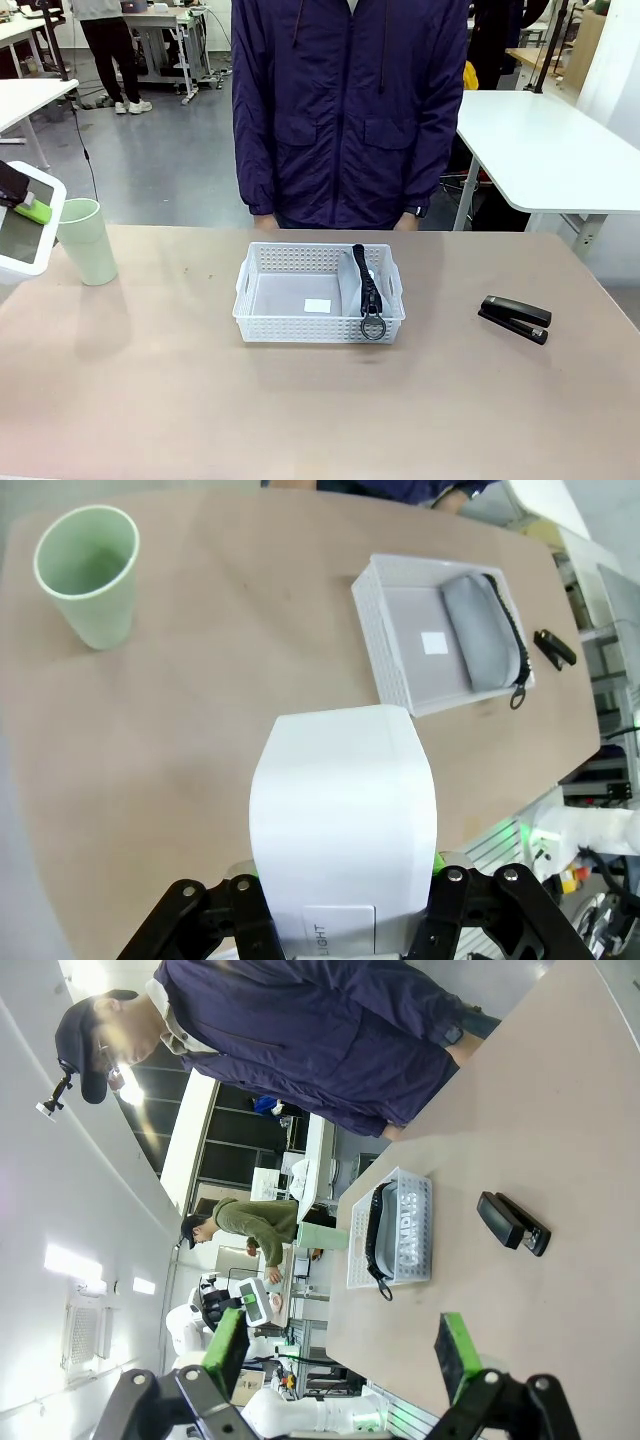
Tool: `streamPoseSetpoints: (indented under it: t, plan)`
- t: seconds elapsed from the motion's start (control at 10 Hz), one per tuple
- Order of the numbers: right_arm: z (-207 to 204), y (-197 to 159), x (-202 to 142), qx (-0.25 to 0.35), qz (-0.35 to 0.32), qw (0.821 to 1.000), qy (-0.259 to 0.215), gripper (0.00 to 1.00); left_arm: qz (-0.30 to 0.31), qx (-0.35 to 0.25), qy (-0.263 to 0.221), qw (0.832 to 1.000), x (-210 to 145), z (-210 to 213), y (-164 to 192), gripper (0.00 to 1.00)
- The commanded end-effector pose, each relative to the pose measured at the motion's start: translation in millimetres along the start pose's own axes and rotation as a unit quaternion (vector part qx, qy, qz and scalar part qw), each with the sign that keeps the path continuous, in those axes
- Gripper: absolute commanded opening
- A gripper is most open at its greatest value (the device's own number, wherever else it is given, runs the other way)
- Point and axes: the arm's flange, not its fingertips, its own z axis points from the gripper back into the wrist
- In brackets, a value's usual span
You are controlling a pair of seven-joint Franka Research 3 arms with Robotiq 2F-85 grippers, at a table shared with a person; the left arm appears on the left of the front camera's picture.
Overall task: Efficiently arrange items inside the basket to fit them all.
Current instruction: Pick up the Digital clock and place it inside the Organizing basket.
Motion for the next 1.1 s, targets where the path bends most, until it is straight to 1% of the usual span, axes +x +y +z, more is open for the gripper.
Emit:
streamPoseSetpoints:
  t: [0.0, 0.1, 0.2, 0.3, 0.4, 0.5, 0.6, 0.7, 0.8, 0.9, 1.0]
  plan:
    - [-1, 2, 3, 0.012, 0.014, 1.0, -0.007, 1.0, 0.0, 0.008, 0.007, 1.0, -1, -1, -3, 0.0]
    - [-1, 2, 3, 0.012, 0.014, 1.0, -0.007, 1.0, 0.0, 0.008, 0.007, 1.0, -1, -1, -3, 0.0]
    - [-1, 2, 3, 0.012, 0.014, 1.0, -0.007, 1.0, -0.003, 0.003, 0.005, 1.0, 1, -4, -3, 0.52]
    - [-1, 2, 3, 0.012, 0.014, 1.0, -0.007, 1.0, -0.027, 0.031, 0.036, 0.998, 12, -7, -29, 0.52]
    - [-1, 2, 3, 0.012, 0.014, 1.0, -0.007, 1.0, -0.085, 0.051, 0.071, 0.993, 34, -17, -61, 0.52]
    - [-1, 2, 3, 0.012, 0.014, 1.0, -0.007, 1.0, -0.147, 0.073, 0.12, 0.979, 63, -32, -95, 0.52]
    - [-1, 2, 3, 0.012, 0.014, 1.0, -0.007, 1.0, -0.221, 0.08, 0.15, 0.96, 90, -53, -133, 0.52]
    - [-1, 2, 3, 0.012, 0.014, 1.0, -0.007, 1.0, -0.259, 0.074, 0.164, 0.949, 110, -76, -161, 0.52]
    - [-1, 2, 3, 0.012, 0.014, 1.0, -0.007, 1.0, -0.273, 0.076, 0.17, 0.944, 126, -102, -183, 0.52]
    - [-1, 2, 3, 0.012, 0.014, 1.0, -0.007, 1.0, -0.297, 0.046, 0.18, 0.937, 134, -129, -202, 0.52]
    - [-1, 2, 3, 0.012, 0.014, 1.0, -0.007, 1.0, -0.301, 0.078, 0.182, 0.933, 136, -171, -220, 0.52]
